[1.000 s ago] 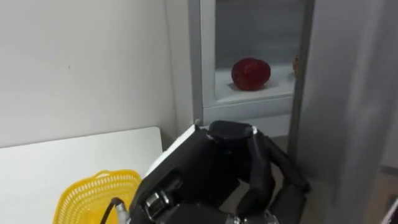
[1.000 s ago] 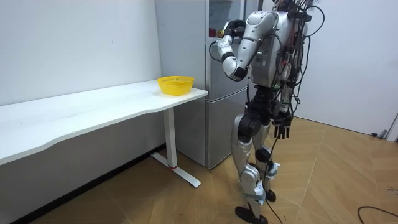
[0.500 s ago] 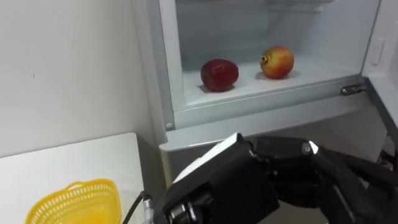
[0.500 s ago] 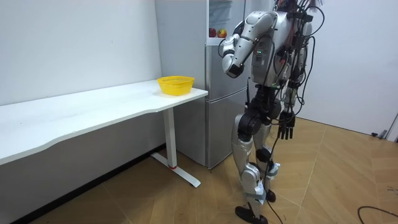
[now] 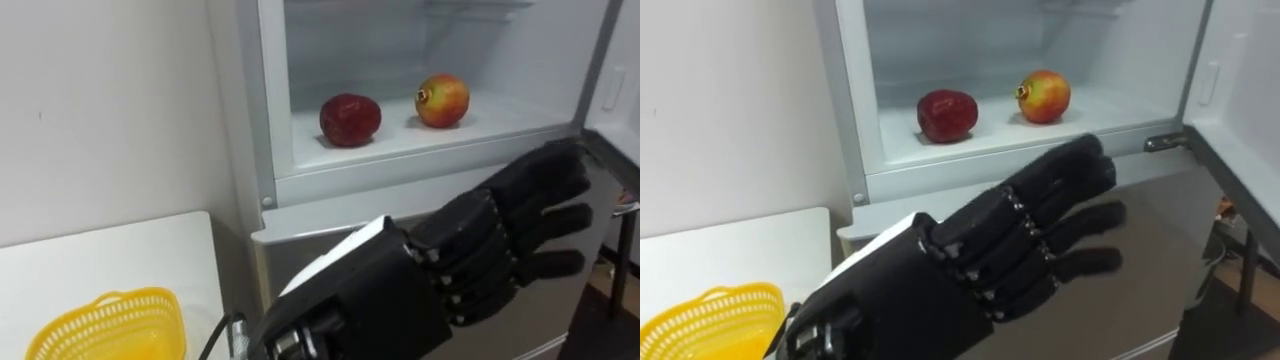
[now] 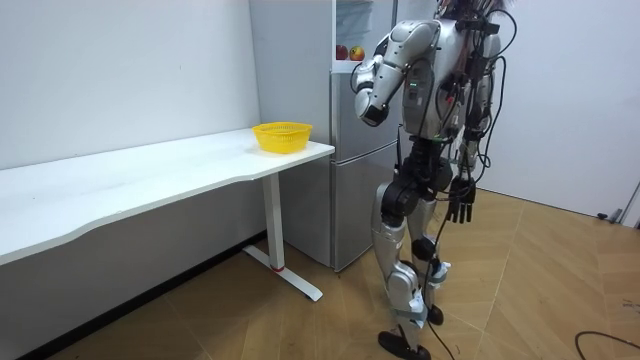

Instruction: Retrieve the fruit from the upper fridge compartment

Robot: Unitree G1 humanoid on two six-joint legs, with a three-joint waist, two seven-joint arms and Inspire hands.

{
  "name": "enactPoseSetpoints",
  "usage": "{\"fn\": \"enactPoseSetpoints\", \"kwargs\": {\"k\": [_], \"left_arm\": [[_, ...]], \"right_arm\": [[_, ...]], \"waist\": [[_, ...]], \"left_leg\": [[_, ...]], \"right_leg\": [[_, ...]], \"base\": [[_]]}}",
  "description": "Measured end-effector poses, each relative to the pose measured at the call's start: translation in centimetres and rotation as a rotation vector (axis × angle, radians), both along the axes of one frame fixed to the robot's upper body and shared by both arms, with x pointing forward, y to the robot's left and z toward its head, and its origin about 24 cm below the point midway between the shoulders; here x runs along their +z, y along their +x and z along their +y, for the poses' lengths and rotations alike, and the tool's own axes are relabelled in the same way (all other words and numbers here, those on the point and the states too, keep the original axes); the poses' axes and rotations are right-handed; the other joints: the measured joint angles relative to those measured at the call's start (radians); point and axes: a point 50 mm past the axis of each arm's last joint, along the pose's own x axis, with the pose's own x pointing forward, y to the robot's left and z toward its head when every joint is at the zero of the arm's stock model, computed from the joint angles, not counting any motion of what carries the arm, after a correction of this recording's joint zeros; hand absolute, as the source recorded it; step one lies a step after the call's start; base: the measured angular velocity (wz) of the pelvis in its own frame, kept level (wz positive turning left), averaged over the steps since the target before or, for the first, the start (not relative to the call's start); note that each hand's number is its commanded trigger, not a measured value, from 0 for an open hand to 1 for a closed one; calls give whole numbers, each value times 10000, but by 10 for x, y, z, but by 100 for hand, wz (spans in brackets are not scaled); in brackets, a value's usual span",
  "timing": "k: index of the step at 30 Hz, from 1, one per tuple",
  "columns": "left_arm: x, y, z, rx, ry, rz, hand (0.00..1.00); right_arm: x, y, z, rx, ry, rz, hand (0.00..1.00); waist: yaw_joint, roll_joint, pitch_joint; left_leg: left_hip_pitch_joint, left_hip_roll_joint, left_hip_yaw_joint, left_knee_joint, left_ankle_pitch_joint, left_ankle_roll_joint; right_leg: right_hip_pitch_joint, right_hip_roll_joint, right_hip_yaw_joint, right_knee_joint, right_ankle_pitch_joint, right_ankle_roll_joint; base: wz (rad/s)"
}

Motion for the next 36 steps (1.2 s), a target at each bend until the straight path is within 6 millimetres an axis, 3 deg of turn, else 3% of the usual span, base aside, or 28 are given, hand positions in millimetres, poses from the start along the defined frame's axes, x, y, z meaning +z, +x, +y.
{"fn": "enactPoseSetpoints", "kwargs": {"k": [6,13,21,24,33,36], "left_arm": [[6,4,-3,-96,35,-304,0],[10,5,3,185,-52,-518,0],[29,9,35,1974,-751,-1386,0],[27,9,36,2099,-789,-1258,0],[22,9,39,2730,-727,-1012,0],[23,11,44,3404,-558,-1223,0]], "right_arm": [[1,-1,-4,1,-129,11,0],[2,-3,-6,36,-325,-295,0],[2,-7,-8,-313,-424,-465,0],[2,-8,-8,-290,-440,-449,0],[1,-13,-3,-279,-428,-483,0],[0,-17,-2,-327,-441,-391,0]], "waist": [[-3,161,18],[63,182,4],[417,195,-34],[574,175,-35],[608,68,-25],[632,149,-75]], "left_leg": [[-10,22,2,-29,-11,-20],[-23,28,1,-22,-8,-26],[11,27,-59,10,-1,-32],[13,14,-92,19,-1,-32],[111,16,-176,-24,2,-39],[68,13,-301,21,2,-40]], "right_leg": [[-21,38,11,-13,10,-17],[-30,44,19,-14,8,-20],[16,34,-11,17,5,-25],[51,17,-45,-1,5,-25],[166,24,-89,-8,-28,-38],[178,9,-230,1,-26,-43]], "base": [[0],[0],[0],[3],[1],[8]]}}
